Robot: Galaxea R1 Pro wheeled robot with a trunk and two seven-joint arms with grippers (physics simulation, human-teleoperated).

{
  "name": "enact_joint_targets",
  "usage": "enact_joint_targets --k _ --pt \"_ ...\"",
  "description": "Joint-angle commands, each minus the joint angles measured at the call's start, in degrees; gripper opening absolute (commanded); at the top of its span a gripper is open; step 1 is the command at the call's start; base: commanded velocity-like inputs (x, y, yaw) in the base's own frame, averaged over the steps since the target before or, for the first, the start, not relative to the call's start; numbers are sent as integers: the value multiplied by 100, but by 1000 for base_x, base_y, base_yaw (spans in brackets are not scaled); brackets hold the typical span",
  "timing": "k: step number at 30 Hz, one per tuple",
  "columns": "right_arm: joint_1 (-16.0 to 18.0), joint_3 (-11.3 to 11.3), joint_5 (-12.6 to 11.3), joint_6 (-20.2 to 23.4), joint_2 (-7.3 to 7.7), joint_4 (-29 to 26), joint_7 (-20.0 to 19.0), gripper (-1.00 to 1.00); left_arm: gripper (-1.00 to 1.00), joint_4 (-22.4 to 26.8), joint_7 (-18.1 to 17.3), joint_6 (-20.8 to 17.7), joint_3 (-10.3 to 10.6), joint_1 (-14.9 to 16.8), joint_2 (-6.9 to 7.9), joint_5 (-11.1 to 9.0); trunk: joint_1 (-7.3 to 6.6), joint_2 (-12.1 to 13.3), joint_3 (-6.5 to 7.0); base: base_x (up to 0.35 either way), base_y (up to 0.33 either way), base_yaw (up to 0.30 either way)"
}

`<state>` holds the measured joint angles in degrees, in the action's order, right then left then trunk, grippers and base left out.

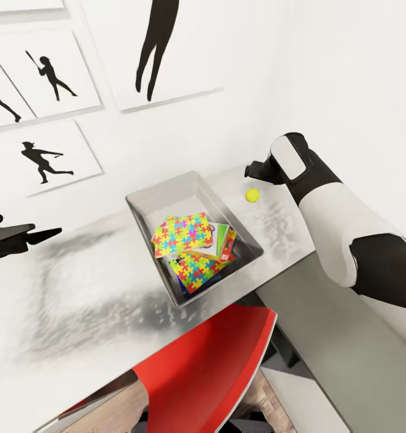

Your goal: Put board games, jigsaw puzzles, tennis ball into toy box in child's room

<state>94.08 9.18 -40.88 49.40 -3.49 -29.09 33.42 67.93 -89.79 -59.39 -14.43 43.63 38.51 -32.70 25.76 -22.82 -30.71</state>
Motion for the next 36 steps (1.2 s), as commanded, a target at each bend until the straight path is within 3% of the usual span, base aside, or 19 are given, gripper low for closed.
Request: enact_joint_targets --k 1,6,15,36 --pt "34 31 -61 11 5 -5 52 100 100 1 -21 -61 -10 4 8 0 3 -10 -18 0 0 0" --pt "104 30 -61 16 4 -7 51 100 100 1 -21 -61 -28 5 8 -22 3 -10 -65 0 0 0" --pt "164 31 -61 22 6 -6 50 100 100 1 -21 -61 -26 5 12 -300 3 -10 -150 0 0 0" --pt "274 31 -60 131 6 -7 60 100 100 1 -21 -61 -35 3 24 -340 3 -10 -348 0 0 0"
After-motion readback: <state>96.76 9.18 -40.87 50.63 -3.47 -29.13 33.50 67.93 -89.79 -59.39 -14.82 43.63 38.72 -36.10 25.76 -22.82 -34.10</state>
